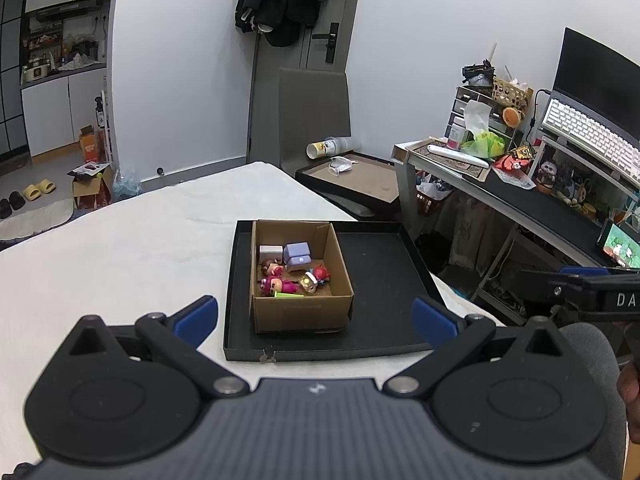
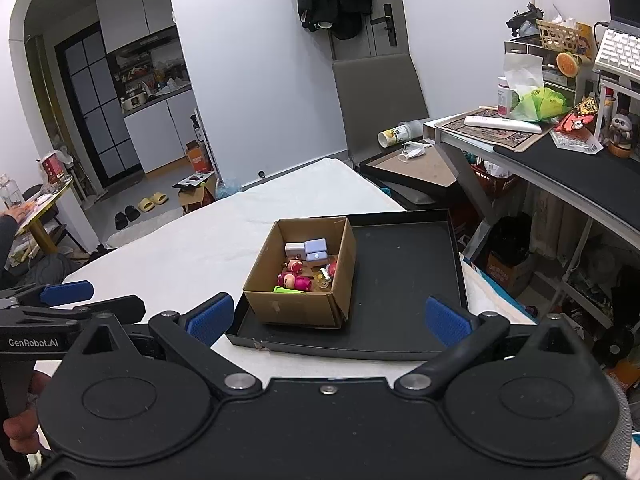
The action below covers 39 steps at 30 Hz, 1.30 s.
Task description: Organize rigid objects
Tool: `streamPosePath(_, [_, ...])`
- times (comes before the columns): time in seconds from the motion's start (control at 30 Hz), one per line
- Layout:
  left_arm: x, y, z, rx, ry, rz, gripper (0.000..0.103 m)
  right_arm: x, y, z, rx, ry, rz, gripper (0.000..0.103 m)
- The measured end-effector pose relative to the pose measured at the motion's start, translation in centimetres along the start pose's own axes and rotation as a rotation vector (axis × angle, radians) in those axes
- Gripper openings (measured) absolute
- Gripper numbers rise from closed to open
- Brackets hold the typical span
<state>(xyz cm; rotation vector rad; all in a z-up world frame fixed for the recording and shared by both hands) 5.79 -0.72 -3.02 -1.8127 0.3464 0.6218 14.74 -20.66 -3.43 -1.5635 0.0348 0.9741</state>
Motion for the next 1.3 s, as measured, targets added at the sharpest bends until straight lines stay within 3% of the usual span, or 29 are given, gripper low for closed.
streamPosePath(1.3, [-0.46,0.58,-0.08,-0.006,0.037,0.002,0.103,0.37,0.63,0.43,-0.014,0.016,0.020,0.103])
Point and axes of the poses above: each gripper's, at about its wrist camera, not at the fingertips, and x roughly the way its jaws point, z to its left, y to its underside, the point moved 9 cm from there along x, roughly the way its jaws point, and after that the axes turned 7 degrees about -x, right-handed, at the moved point
